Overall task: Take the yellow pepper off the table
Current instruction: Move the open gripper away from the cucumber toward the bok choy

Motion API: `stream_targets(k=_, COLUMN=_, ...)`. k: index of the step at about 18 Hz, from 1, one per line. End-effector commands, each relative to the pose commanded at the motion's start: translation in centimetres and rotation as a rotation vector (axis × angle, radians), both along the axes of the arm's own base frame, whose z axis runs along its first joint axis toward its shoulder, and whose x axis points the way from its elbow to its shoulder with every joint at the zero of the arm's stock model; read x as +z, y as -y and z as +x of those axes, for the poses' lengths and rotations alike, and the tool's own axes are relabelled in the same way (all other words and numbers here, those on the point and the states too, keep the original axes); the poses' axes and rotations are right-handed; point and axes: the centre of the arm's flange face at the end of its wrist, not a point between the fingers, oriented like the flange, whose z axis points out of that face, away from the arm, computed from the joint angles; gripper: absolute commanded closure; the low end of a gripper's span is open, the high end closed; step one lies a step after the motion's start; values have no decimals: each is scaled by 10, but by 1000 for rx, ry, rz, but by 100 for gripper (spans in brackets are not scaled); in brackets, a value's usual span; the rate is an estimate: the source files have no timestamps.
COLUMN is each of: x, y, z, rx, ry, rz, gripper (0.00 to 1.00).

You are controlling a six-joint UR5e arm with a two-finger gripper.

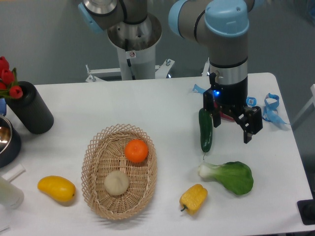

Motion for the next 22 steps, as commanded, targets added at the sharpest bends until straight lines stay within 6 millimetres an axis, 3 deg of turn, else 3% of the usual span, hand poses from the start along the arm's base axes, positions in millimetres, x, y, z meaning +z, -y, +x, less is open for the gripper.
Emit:
stream_targets(k=6, x=0, y=-2, z=2, rx=10, ry=-3, rz=2, gripper=0)
stream_targets(k=14, x=-23, y=-8, z=2, rx=69, ry=4, rz=39, gripper=0)
stream_targets(k=22, x=-73, y=-44, z=-6, rx=219, ry=77, rz=107, gripper=0)
